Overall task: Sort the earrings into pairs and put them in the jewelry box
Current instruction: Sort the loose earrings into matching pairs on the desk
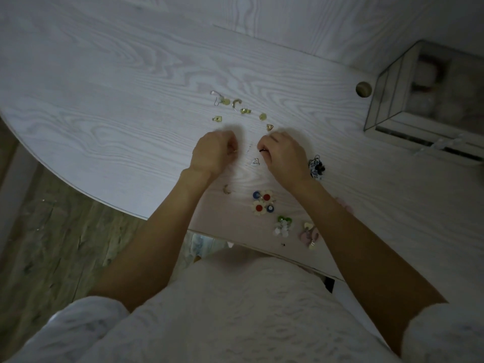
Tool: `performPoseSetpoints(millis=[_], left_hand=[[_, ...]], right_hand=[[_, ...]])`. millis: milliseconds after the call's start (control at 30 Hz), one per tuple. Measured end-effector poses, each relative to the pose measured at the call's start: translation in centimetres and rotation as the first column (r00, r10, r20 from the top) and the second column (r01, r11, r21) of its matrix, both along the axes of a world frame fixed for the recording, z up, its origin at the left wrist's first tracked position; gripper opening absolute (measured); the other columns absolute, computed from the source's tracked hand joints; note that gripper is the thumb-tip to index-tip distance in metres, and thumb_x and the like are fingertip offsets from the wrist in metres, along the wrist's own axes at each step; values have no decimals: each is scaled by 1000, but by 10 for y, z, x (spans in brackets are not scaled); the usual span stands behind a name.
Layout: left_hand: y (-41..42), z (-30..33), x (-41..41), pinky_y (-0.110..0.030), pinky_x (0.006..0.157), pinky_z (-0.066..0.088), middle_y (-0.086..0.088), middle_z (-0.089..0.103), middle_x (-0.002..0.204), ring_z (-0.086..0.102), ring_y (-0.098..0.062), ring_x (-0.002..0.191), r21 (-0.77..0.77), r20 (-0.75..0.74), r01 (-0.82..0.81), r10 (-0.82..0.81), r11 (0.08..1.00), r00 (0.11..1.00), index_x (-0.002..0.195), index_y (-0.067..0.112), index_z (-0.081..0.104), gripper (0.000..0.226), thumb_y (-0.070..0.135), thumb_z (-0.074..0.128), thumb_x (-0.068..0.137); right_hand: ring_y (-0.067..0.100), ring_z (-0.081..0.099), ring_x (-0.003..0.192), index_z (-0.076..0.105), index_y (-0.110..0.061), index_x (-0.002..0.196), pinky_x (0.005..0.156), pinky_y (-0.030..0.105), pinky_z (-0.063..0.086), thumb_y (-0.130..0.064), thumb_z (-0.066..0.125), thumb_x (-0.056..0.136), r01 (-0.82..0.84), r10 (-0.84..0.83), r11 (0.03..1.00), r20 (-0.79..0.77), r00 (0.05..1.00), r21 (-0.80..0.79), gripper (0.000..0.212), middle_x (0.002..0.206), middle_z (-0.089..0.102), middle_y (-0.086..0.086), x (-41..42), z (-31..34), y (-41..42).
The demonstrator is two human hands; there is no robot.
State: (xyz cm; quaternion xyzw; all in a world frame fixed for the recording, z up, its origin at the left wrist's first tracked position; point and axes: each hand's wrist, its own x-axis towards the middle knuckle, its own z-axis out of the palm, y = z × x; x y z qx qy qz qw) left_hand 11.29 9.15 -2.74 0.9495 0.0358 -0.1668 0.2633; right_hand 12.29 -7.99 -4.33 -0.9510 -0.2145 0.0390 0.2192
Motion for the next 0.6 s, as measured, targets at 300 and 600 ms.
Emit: performPoseSetpoints(millis=[300,600], left_hand=[[-64,-3,12,-37,74,51,-9,70,93,64,-27,83,-130,210,85,-56,988,976,92,17,71,15,14,58,86],[-78,-11,2,-36,77,54,-10,72,90,68,-24,81,-255,212,13,43,967,976,100,9,69,20,10,66,81]], right_hand=[[20,55,77,63,-6,86,66,23,37,4,55,81,208,-200,978,-189,961,26,14,89,62,9,2,8,-41],[23,56,92,62,-4,102,77,27,42,2,57,83,258,-247,966,-250,936,10,20,104,59,13,-2,11,-44]])
